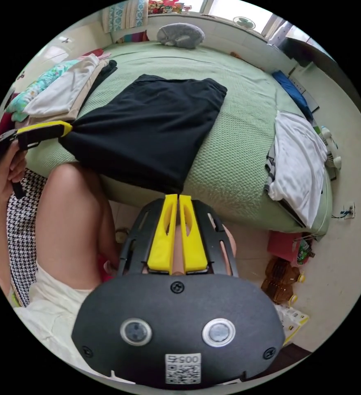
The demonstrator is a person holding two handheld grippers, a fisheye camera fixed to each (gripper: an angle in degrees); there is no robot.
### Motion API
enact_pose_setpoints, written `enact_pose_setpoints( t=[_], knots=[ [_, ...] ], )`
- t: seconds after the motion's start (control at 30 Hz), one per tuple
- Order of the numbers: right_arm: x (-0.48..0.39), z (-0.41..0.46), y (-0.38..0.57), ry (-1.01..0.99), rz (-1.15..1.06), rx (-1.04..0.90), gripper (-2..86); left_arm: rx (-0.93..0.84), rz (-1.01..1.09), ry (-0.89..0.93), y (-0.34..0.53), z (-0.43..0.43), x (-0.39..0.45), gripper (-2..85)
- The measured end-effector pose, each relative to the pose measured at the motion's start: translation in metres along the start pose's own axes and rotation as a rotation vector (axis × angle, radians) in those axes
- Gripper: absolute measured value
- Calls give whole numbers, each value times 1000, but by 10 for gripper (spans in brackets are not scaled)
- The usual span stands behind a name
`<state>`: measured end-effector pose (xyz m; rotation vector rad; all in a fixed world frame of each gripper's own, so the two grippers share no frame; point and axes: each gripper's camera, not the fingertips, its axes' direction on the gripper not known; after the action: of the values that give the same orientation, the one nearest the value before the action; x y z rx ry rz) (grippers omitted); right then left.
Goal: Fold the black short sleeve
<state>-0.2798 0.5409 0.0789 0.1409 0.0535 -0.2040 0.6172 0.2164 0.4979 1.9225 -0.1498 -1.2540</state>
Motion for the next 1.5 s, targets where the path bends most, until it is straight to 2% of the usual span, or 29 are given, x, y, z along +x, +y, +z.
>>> enact_pose_setpoints(
  t=[0.17, 0.23, 0.33, 0.5, 0.77, 1.0, 1.07, 1.23, 1.37, 1.5],
  knots=[
    [2, 27, 13, 136, -15, -117, -12, -20, -31, 22, 9, 6, -19, 2],
    [6, 30, 15, 43, 1, -134, -10, -50, -35, 60, 13, 13, -25, 3],
    [11, 22, 14, -95, 5, -54, -8, -62, -38, 37, 18, 20, -32, 4],
    [-3, 14, -1, -63, -77, 24, 15, -78, -78, -20, 24, 25, -49, 7],
    [-16, 17, -20, -100, -121, 54, 31, -64, -90, 121, 37, 34, -77, 80],
    [-17, 12, -41, -154, -120, 78, 25, -119, -62, 143, 35, 56, -80, 53],
    [-19, 8, -59, -171, -118, 102, 28, -129, -41, 93, 38, 60, -80, 18],
    [-30, -2, -117, -213, -126, 170, 42, -92, -49, 123, 45, 56, -89, 2],
    [-45, 5, -190, -277, -118, 159, 71, -62, -76, 181, 52, 52, -101, -1],
    [-62, 21, -250, -226, -104, 113, 78, -54, -102, 173, 59, 51, -111, -2]
  ],
)
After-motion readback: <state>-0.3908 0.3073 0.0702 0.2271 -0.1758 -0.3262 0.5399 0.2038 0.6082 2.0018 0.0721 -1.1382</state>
